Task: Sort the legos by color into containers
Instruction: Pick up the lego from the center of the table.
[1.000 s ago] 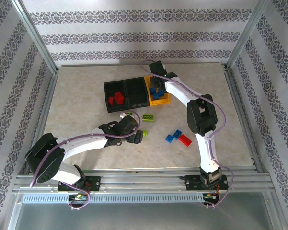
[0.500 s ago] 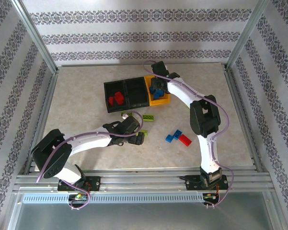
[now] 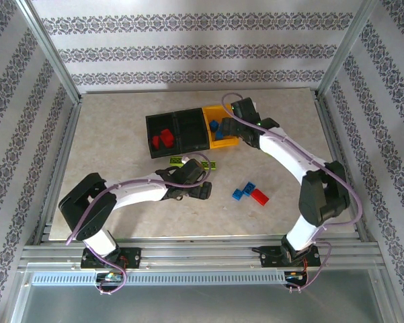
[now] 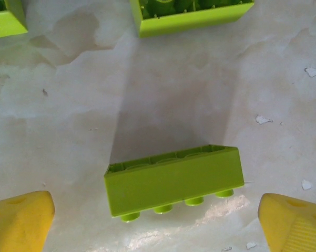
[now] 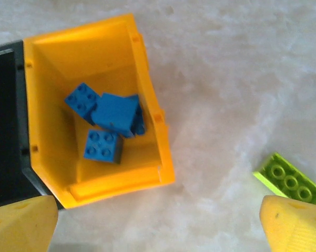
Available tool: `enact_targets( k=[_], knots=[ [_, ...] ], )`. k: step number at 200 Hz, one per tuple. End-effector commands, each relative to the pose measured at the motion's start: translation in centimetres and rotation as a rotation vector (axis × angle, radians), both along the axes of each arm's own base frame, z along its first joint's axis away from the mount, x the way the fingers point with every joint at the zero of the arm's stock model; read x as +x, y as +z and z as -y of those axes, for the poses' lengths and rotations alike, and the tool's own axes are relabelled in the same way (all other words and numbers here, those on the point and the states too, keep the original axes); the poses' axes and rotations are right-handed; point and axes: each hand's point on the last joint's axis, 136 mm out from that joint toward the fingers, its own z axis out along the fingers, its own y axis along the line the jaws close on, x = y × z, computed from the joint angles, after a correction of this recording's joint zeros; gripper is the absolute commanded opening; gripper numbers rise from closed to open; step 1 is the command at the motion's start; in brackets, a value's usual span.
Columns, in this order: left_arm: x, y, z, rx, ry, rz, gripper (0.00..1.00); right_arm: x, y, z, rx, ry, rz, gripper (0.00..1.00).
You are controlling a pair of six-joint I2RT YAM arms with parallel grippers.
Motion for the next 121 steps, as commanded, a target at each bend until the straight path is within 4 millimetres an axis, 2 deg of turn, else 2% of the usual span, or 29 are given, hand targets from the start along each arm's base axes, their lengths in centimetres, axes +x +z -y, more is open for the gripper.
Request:
enact_targets(
  k=[1, 53, 121],
  knots=[
    [0.7, 0.3, 1.3, 0.004, -0.025, 0.022, 1.0, -2.0, 0.2, 1.2, 0.018, -0.057, 0.019, 0.98],
    [1.3, -0.5, 2.1, 0.03, -0.039, 0.008, 1.0, -6.2, -0.5, 2.8, 0.038, -0.089, 0.022, 0.98],
    [1.3, -2.2, 1.0, 0.122, -0.015, -0.029, 1.0, -9.8, -0.4, 5.0, 0.08, -0.151, 0.052, 0.98]
  ],
)
